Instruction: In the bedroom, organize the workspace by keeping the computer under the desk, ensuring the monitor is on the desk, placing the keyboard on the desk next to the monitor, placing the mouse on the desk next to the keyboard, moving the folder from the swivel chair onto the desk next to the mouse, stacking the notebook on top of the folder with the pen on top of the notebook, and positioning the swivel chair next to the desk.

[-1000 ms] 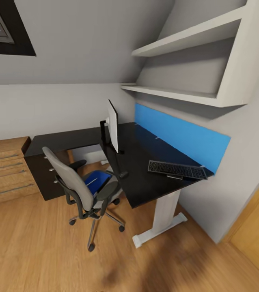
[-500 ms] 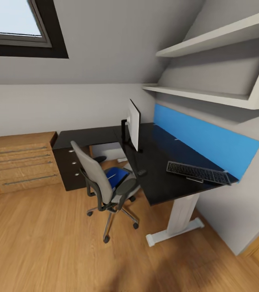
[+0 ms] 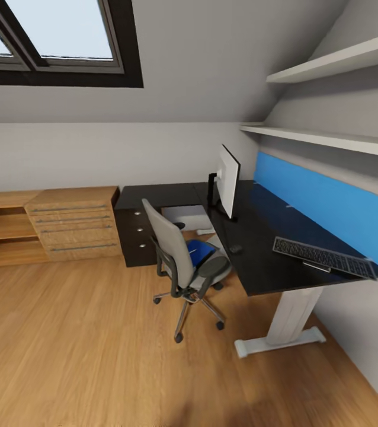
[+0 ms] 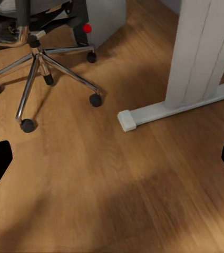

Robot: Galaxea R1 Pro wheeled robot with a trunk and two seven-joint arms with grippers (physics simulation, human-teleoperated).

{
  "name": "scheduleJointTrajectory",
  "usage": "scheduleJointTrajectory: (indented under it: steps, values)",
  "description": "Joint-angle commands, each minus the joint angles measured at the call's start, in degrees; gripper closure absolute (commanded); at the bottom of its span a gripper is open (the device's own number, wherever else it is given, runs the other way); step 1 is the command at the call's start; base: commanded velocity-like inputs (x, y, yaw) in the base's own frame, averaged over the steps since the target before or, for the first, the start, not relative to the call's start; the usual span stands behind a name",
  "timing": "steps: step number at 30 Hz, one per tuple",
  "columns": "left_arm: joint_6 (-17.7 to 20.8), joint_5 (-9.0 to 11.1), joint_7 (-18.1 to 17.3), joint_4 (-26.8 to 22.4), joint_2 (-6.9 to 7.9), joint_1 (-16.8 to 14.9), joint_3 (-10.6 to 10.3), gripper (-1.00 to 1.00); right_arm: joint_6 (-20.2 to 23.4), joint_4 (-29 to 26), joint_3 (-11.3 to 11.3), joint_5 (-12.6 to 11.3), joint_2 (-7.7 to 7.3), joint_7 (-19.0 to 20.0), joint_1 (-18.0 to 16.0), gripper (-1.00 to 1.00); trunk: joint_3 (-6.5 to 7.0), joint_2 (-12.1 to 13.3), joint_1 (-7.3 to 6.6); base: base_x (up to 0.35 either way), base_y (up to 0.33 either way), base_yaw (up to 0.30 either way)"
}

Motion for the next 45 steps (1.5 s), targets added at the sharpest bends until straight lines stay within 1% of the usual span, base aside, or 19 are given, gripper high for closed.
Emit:
scheduleJointTrajectory:
  steps: [1,30,36,45]
  values:
    - [-0.11,0.17,-0.11,-0.02,-0.04,-0.01,0.22,-1.00,-0.11,0.01,-0.47,-0.11,0.02,0.59,-0.02,-1.00,-0.05,-0.03,0.00,-0.015,0.004,0.293]
    - [-0.11,0.17,-0.11,-0.03,-0.04,0.01,0.22,-1.00,0.07,0.01,-0.44,-0.16,-0.11,0.63,-0.02,-1.00,-0.05,-0.03,0.00,-0.002,0.000,0.292]
    - [-0.11,0.17,-0.11,-0.03,-0.04,-0.01,0.22,-1.00,0.24,0.01,-0.39,-0.19,-0.26,0.71,-0.02,-1.00,-0.05,-0.03,0.00,0.000,0.000,0.121]
    - [-0.18,0.20,-0.11,-0.03,-0.03,-0.01,0.22,-1.00,0.37,0.07,-0.46,-0.23,-0.20,0.71,-0.02,-1.00,-0.05,-0.03,0.00,0.000,0.000,0.021]
